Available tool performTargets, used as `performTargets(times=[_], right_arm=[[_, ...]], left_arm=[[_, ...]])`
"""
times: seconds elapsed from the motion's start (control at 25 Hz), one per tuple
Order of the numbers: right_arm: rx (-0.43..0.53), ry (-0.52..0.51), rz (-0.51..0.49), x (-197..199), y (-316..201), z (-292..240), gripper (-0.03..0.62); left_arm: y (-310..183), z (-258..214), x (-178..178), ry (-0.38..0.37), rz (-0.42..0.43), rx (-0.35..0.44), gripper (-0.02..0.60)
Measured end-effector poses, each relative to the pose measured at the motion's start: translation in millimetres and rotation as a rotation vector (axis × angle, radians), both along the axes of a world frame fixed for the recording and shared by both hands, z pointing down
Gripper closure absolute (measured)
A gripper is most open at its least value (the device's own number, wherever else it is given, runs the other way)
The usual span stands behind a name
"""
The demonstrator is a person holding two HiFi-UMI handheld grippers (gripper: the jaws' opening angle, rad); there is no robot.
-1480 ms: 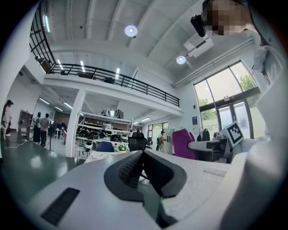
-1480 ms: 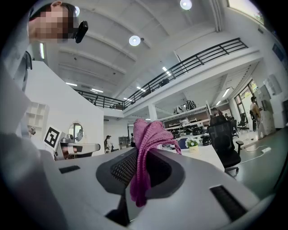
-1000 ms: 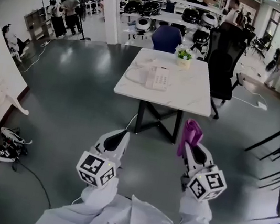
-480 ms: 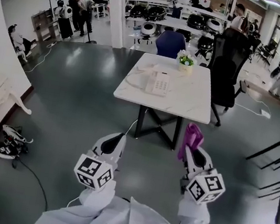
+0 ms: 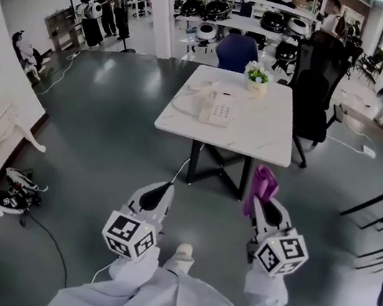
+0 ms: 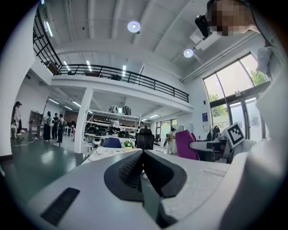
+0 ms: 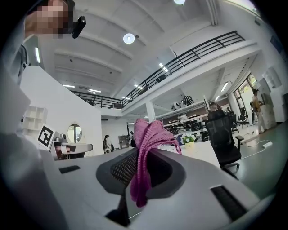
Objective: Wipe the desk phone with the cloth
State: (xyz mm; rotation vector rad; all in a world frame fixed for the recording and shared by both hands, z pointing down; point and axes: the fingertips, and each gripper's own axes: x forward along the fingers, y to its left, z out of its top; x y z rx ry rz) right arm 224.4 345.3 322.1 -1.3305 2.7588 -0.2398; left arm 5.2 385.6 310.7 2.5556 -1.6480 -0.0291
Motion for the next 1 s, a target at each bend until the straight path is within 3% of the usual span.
performTargets(times=[0.4, 1.0], right_arm=[[-0.044, -0.015, 0.033, -12, -71, 13, 0.559], [-0.068, -0.003, 0.083, -65, -190, 20, 0.559]], left_arm=[[-76, 12, -15, 0.022, 0.024, -0.013, 0.583], [-205, 18, -63, 0.039, 0.077, -0.021, 0.583]])
